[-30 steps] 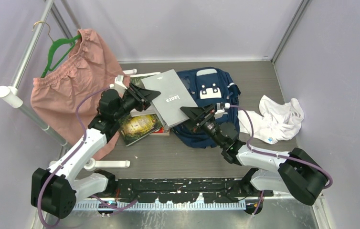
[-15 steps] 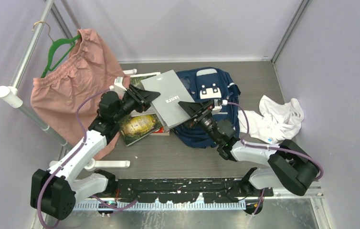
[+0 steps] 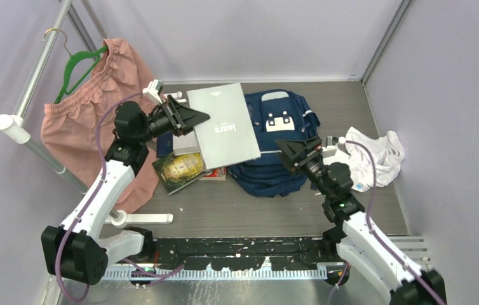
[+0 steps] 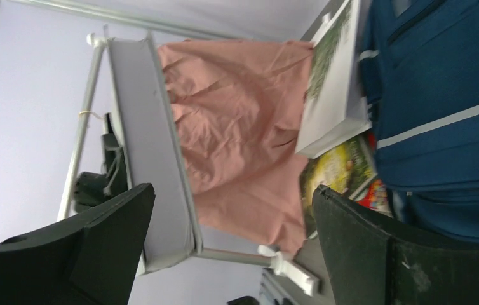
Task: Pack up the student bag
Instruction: Pick up the book from the center of the board.
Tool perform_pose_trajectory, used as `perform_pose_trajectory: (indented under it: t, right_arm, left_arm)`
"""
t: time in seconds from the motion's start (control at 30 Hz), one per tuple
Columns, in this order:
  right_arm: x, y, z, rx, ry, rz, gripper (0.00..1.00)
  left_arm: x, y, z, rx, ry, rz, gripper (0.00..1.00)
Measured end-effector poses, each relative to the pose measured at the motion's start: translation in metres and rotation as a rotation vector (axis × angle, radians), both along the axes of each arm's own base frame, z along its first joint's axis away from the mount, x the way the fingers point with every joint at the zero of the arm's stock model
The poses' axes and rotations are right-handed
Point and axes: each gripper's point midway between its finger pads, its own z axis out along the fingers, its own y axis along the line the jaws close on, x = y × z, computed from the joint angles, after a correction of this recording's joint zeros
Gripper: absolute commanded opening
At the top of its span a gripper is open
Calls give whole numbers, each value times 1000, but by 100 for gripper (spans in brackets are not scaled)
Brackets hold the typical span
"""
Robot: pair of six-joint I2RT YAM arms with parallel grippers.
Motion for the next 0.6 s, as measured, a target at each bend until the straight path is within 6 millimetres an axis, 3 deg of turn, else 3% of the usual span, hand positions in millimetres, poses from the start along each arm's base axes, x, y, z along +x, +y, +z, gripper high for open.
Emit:
perform_pose_trajectory:
  t: [0.13, 0.33, 0.47, 0.6]
  right_arm:
    - [-9, -22, 19, -227, -31, -17, 100]
    - [-29, -10, 84, -474, -199, 143, 100]
    - [-33, -3, 85, -550, -221, 227, 100]
    - [-31, -1, 72, -579, -120, 268, 100]
  left_arm:
    - [-27, -18, 9, 24, -59, -251, 13]
    - [-74, -35, -9, 86, -140, -516, 9]
    - [-90, -35, -13, 140, -222, -551, 8]
    - [-86, -26, -19, 243, -303, -444, 8]
